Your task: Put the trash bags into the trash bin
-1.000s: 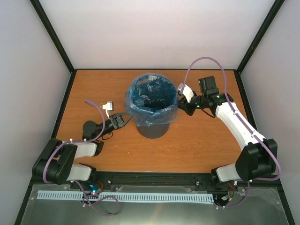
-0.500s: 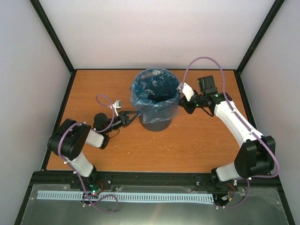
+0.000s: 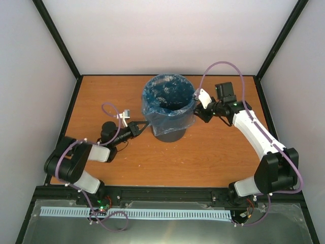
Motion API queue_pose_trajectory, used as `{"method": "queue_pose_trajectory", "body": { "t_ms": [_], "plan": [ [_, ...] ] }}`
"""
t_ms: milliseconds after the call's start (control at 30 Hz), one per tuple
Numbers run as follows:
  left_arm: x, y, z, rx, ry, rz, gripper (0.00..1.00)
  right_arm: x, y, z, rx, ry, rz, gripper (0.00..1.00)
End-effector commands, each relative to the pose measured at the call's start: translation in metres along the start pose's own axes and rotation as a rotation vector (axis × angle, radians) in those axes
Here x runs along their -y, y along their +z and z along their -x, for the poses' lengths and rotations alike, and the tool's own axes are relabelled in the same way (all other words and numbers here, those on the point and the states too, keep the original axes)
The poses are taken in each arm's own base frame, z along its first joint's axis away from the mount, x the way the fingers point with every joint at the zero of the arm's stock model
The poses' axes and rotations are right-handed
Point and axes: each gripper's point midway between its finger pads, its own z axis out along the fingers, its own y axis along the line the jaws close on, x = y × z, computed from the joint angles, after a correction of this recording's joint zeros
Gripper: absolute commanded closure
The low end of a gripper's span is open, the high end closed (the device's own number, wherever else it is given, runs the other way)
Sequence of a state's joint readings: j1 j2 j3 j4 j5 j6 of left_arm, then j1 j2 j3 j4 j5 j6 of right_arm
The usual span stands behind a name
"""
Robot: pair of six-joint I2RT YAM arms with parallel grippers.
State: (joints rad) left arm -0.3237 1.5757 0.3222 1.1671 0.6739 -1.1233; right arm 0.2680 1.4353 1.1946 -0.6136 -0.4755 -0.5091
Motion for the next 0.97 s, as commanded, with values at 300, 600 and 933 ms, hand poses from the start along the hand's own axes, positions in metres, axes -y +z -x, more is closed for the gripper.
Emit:
{"method": "queue_pose_trajectory", "body": {
  "t_ms": [300,600,933],
  "plan": [
    [0.013,-0.058,0.031,0.099,0.215,0.437,0.23,0.016,-0.065,-0.005,0.052,0.188,-0.177,0.17],
    [0.048,-0.100,0.062,0.120,0.351,0.673,0.01,0.075,-0.126,0.008,0.175,0.412,-0.512,0.00],
    [0.119,-0.141,0.131,0.272,0.692,0.866,0.00,0.084,-0.166,0.014,0.310,0.441,-0.693,0.00]
  ]
}}
